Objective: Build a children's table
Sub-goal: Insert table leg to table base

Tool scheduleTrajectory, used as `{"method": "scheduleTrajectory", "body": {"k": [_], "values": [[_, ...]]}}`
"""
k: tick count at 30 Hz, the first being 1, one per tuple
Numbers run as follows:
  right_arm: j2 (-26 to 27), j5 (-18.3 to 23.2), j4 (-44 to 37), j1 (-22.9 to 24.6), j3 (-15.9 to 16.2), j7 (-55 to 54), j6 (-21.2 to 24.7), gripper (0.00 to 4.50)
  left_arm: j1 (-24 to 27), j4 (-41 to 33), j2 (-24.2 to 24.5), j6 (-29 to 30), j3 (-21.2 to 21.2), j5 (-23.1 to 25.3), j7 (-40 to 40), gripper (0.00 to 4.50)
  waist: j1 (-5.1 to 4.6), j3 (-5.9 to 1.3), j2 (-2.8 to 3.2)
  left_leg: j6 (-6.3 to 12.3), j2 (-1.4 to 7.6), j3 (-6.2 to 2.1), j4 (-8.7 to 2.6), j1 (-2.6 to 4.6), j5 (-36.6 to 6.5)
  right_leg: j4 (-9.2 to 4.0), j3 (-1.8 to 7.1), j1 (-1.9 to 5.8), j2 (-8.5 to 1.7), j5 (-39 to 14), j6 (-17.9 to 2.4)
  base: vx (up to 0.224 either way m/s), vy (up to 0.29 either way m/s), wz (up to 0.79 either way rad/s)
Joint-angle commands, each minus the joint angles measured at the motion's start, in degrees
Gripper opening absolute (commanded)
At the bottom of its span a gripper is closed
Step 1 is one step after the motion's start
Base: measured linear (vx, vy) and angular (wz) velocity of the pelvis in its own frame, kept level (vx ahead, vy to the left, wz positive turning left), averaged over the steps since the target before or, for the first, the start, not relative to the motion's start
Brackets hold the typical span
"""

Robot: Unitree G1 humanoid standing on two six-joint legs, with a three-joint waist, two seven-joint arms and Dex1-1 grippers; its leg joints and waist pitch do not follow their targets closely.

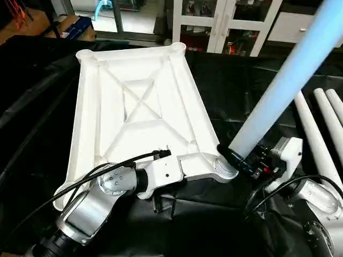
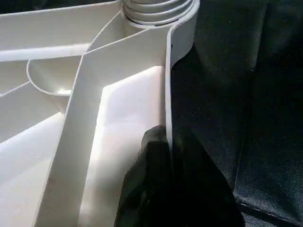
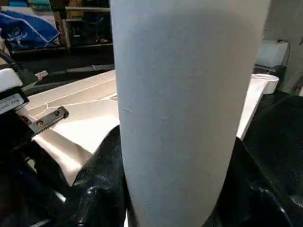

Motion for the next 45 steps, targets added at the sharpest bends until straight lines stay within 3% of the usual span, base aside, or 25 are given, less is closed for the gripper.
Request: {"method": "scheduleTrajectory", "body": {"k": [1,6,16,19,20,22,23,25,26,27,28,30,33,34,39,41,43,45], "values": [[-1.34,-5.47,7.21,4.27,5.99,1.58,5.12,1.87,1.45,2.67,-0.47,0.74,-1.53,0.09,0.52,0.05,-0.39,0.04,-0.34,-2.71,7.8,-4.51,-5.99,1.51,-26.72,-4.8,3.12,-1.52,-4.67,-21.76,-7.85,0.0,0.0,0.0],[-1.11,-5.1,7.61,4.67,5.9,0.71,6.22,1.87,1.49,2.65,-0.5,0.82,-1.52,0.07,0.56,0.05,-0.33,-0.01,-0.5,-2.12,7.85,-4.34,-6.03,1.53,-24.86,-4.76,3.15,-1.45,-4.51,-18.97,-8.01,0.0,0.0,0.0],[-0.45,-5.5,9.84,4.42,5.33,0.39,4.42,1.87,1.31,3.01,-0.59,0.6,-1.46,0.18,0.55,0.05,-0.31,0.0,-0.3,-2.83,7.9,-4.56,-6.21,1.47,-26.62,-4.91,3.17,-1.55,-4.62,-20.97,-7.75,0.0,0.0,0.0],[0.28,-3.67,9.76,3.49,4.3,0.1,5.2,1.87,1.23,3.15,-0.54,0.45,-1.4,0.27,0.58,0.05,-0.33,0.0,-0.26,-2.96,7.89,-4.64,-6.27,1.46,-27.12,-4.96,3.16,-1.6,-4.6,-21.89,-7.61,0.0,0.0,0.0],[0.28,-3.67,9.76,3.49,4.3,0.1,5.2,2.21,1.23,3.15,-0.54,0.45,-1.4,0.27,0.58,0.01,-0.38,0.05,-0.28,-3.13,7.88,-4.67,-6.32,1.45,-27.62,-4.99,3.15,-1.64,-4.57,-22.45,-7.48,0.0,0.0,0.0],[0.29,-2.97,9.32,3.23,3.78,0.11,5.5,2.21,1.2,3.19,-0.5,0.4,-1.38,0.29,0.57,0.01,-0.37,0.04,-0.29,-3.29,7.88,-4.74,-6.32,1.45,-28.05,-5.07,3.22,-1.7,-4.66,-23.38,-7.21,0.0,0.0,0.0],[0.23,-2.5,8.7,3.14,3.39,0.05,5.72,2.59,1.2,3.18,-0.47,0.4,-1.34,0.28,0.56,0.0,-0.36,0.02,-0.25,-3.31,7.88,-4.75,-6.31,1.49,-28.08,-5.07,3.22,-1.72,-4.63,-23.44,-7.28,0.0,0.0,0.0],[0.12,-2.2,8.1,3.04,3.07,-0.07,5.9,2.61,1.2,3.17,-0.45,0.4,-1.32,0.29,0.56,0.0,-0.39,0.01,-0.25,-3.33,7.87,-4.81,-6.32,1.45,-27.79,-5.02,3.21,-1.65,-4.51,-23.01,-7.41,0.0,0.0,0.0],[0.12,-2.05,7.55,2.86,2.75,-0.38,5.82,2.63,1.2,3.15,-0.42,0.4,-1.32,0.32,0.56,0.0,-0.28,-0.29,-0.54,-2.87,7.76,-4.23,-6.02,1.66,-25.59,-5.03,3.25,-1.66,-4.48,-19.72,-8.18,0.0,0.0,0.0],[0.14,-2.08,7.43,2.8,2.64,-0.53,5.66,2.63,1.2,3.14,-0.41,0.4,-1.32,0.33,0.56,0.0,-0.27,-0.53,-0.48,-2.39,7.9,-4.37,-5.97,1.37,-23.54,-4.62,3.23,-1.18,-4.62,-17.27,-8.48,0.0,0.0,0.0],[0.14,-2.08,7.43,2.8,2.64,-0.53,5.66,2.94,1.2,3.14,-0.41,0.4,-1.32,0.33,0.56,0.0,-0.35,-0.31,-0.32,-1.14,7.88,-4.26,-6.05,0.97,-20.36,-4.35,3.01,-0.96,-4.47,-13.14,-9.15,0.0,0.0,0.0],[0.2,-1.71,6.67,2.35,2.1,-0.73,5.79,3.05,1.18,3.28,-0.42,0.27,-1.24,0.35,0.55,0.0,-0.27,-0.36,-0.19,-0.02,7.89,-3.83,-5.81,1.34,-18.76,-4.15,3.0,-1.02,-4.36,-10.07,-10.18,0.0,0.0,0.0],[0.16,-1.16,5.9,2.22,1.68,-0.89,6.17,3.13,1.18,3.29,-0.42,0.25,-1.2,0.37,0.58,0.0,-0.1,-0.4,-0.24,1.41,7.88,-3.47,-5.45,1.55,-16.67,-3.98,3.06,-0.89,-4.43,-7.81,-11.78,0.0,0.0,0.0],[0.2,-1.0,5.19,2.18,1.4,-0.97,6.35,3.42,1.17,3.38,-0.39,0.16,-1.2,0.38,0.58,0.0,-0.09,-0.57,-0.31,2.18,7.88,-3.42,-5.29,1.39,-15.34,-3.76,3.01,-0.63,-4.51,-6.86,-12.2,0.0,0.0,0.0],[0.16,-0.47,3.37,2.21,0.86,-1.15,6.66,3.61,1.2,3.47,-0.34,0.02,-1.17,0.4,0.56,0.0,-0.13,-0.78,-0.11,3.63,7.85,-3.42,-5.02,1.18,-12.81,-3.46,2.82,-0.27,-4.5,-6.26,-13.12,0.0,0.0,0.0],[0.05,0.02,1.72,2.21,0.16,-1.53,6.94,3.94,1.09,3.62,-0.4,-0.09,-1.2,0.44,0.62,0.0,-0.15,-1.15,0.12,5.91,7.78,-3.36,-4.41,1.05,-7.49,-2.69,2.55,-0.14,-4.36,0.01,-13.88,0.0,0.0,0.0],[-0.02,0.2,0.92,2.18,-0.41,-1.9,7.26,4.0,0.93,3.86,-0.53,-0.21,-1.2,0.52,0.74,0.0,-0.19,-1.1,0.08,6.81,7.75,-3.28,-4.25,0.91,-6.5,-2.55,2.46,-0.11,-4.34,1.3,-14.17,0.0,0.0,0.0],[-0.05,0.19,0.69,2.15,-0.59,-2.05,7.41,4.28,0.87,3.93,-0.56,-0.24,-1.19,0.52,0.75,0.0,-0.22,-1.05,0.1,7.04,7.76,-3.34,-4.3,0.74,-7.57,-2.64,2.37,0.01,-4.5,-0.89,-14.45,0.0,0.0,0.0]]}}
